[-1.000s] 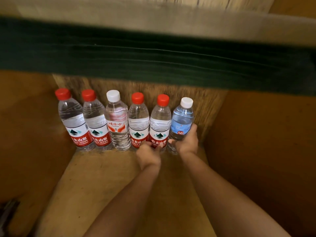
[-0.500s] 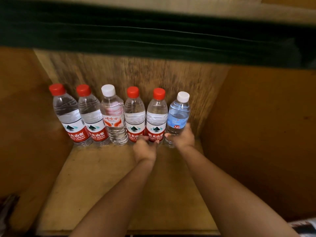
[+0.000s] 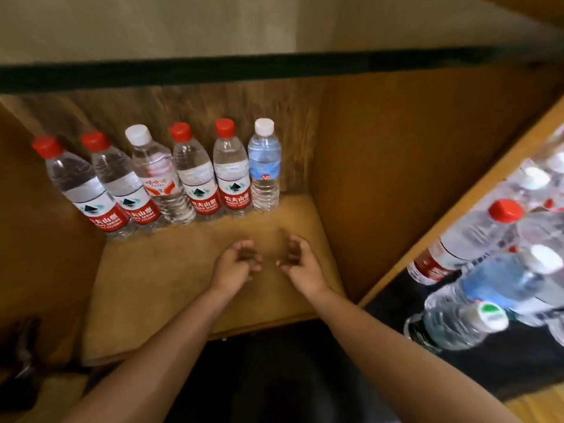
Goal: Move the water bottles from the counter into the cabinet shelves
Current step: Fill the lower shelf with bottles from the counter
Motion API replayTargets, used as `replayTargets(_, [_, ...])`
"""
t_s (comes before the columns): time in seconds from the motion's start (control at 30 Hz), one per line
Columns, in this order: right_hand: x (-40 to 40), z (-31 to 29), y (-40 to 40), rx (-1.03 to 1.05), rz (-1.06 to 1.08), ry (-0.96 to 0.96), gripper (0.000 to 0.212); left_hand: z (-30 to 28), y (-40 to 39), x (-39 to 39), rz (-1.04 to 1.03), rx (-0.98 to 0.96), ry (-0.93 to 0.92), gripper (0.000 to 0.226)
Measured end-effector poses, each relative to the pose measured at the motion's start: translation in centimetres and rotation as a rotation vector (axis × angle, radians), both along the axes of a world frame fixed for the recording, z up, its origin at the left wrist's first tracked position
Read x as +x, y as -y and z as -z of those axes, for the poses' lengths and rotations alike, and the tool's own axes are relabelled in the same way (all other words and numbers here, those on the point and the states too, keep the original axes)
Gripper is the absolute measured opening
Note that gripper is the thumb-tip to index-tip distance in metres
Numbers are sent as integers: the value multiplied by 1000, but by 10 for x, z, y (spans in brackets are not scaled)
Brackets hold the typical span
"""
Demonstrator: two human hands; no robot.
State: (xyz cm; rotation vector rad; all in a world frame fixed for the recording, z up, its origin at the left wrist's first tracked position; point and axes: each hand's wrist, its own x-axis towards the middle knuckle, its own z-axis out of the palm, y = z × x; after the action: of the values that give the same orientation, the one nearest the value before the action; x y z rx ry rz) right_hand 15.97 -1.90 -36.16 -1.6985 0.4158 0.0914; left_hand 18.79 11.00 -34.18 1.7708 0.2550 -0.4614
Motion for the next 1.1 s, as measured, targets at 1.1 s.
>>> replayTargets(1.1, [-248,-63,297,-150,494,240,33,-101,267,-184,682,-90,865,28])
